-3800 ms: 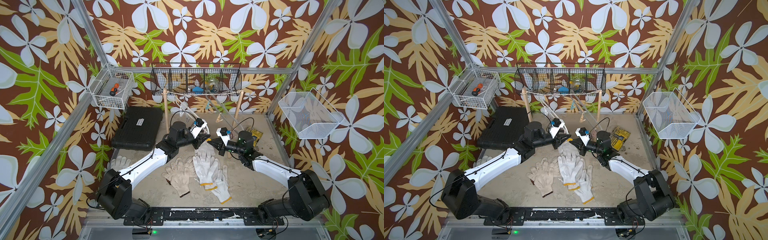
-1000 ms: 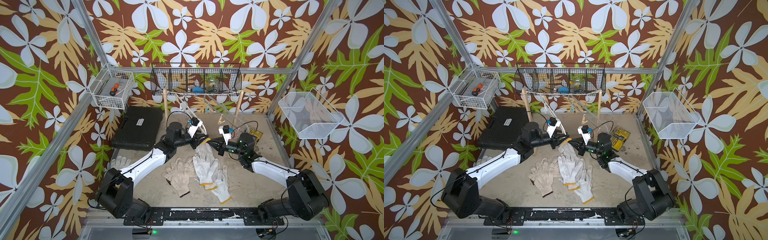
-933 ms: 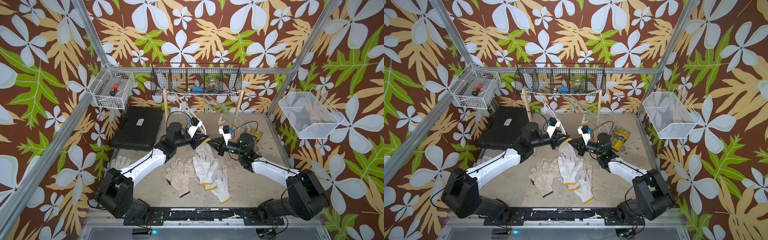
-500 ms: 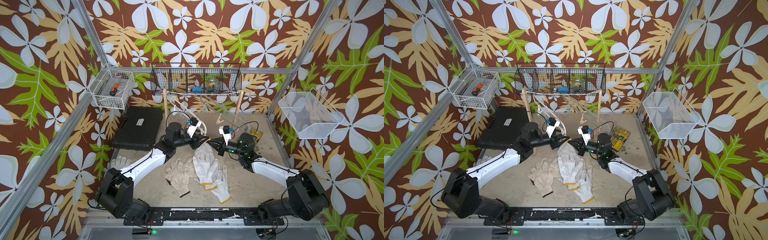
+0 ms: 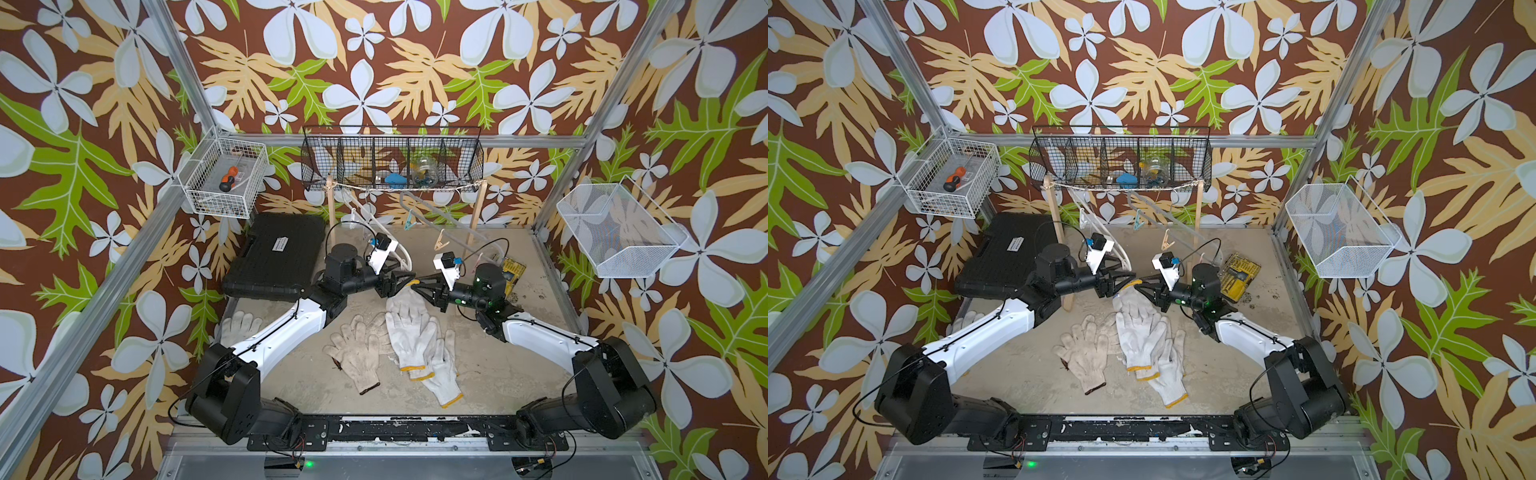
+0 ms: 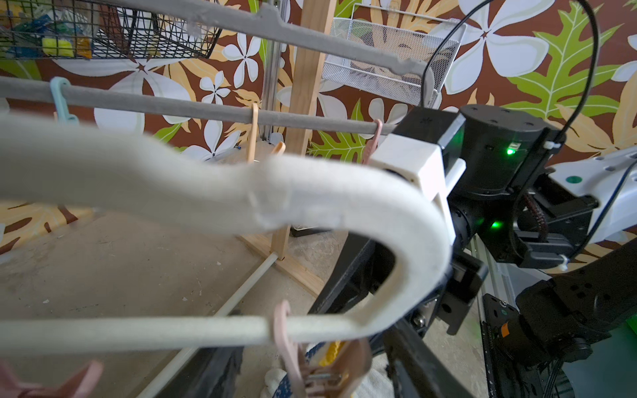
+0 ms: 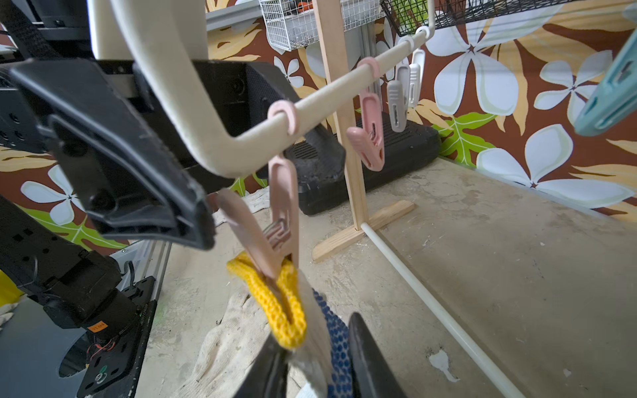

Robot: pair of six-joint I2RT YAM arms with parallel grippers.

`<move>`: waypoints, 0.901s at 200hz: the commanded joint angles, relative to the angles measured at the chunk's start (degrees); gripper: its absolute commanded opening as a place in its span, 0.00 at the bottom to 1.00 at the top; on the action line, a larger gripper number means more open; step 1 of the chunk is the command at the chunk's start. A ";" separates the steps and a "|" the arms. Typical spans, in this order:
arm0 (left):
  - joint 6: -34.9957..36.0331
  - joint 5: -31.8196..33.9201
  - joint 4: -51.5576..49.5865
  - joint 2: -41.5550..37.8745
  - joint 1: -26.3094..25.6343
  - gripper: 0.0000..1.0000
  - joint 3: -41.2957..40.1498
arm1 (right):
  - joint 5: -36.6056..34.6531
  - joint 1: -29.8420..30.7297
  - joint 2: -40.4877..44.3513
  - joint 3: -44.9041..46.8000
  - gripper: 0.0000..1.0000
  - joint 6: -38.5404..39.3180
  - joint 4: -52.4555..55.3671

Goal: Clip the gloves onto a hanger to dry
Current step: Clamp the glove onto the hanger.

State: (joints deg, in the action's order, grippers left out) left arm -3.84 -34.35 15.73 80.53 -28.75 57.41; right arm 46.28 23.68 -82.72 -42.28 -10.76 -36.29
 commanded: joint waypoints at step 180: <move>6.47 17.67 -22.05 -16.44 2.87 0.74 -7.89 | -7.88 5.72 17.71 2.33 0.83 21.16 37.90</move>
State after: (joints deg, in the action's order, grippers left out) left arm 1.87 -21.50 -2.96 65.39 -26.37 50.37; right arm 38.81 26.83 -66.72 -40.51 10.74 -0.67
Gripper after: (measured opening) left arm 0.741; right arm 0.844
